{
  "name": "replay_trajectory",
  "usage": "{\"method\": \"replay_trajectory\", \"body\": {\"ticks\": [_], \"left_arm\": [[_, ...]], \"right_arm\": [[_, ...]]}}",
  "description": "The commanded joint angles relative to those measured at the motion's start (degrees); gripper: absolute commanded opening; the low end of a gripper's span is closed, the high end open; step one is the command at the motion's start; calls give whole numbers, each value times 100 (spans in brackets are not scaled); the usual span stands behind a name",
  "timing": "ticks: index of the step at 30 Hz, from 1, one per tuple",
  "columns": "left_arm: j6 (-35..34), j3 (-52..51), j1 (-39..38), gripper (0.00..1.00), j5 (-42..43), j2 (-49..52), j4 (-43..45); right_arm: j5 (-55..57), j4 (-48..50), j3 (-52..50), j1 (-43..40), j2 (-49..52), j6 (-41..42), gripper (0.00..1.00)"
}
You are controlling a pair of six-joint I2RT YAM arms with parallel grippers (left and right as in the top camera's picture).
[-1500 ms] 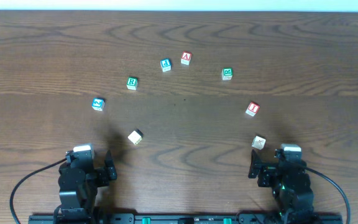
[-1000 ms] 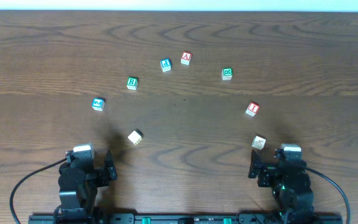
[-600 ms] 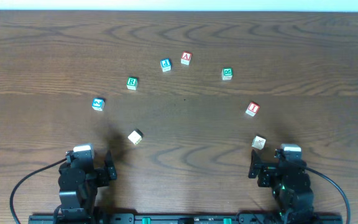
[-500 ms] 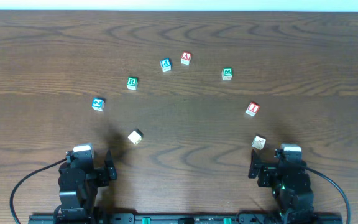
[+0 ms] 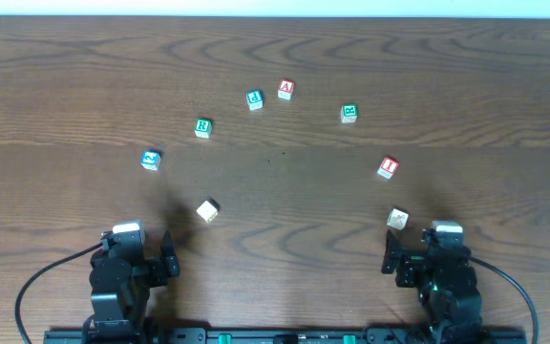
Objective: Spell out Ai2
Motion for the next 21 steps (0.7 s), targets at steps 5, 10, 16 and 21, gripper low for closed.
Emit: {"method": "replay_trajectory", "body": {"ticks": [5, 10, 16, 21], "left_arm": [[24, -46, 28, 95, -81, -37, -44], [24, -46, 28, 95, -81, -37, -44], [24, -46, 28, 95, -81, -37, -46], [24, -46, 28, 95, -81, -37, -46]], "right_arm": [[-328, 50, -42, -31, -52, 63, 99], [-1624, 682, -42, -31, -52, 2002, 99], [-3314, 671, -44, -31, -52, 3971, 99], [-3493, 1276, -44, -35, -52, 4168, 99]]}}
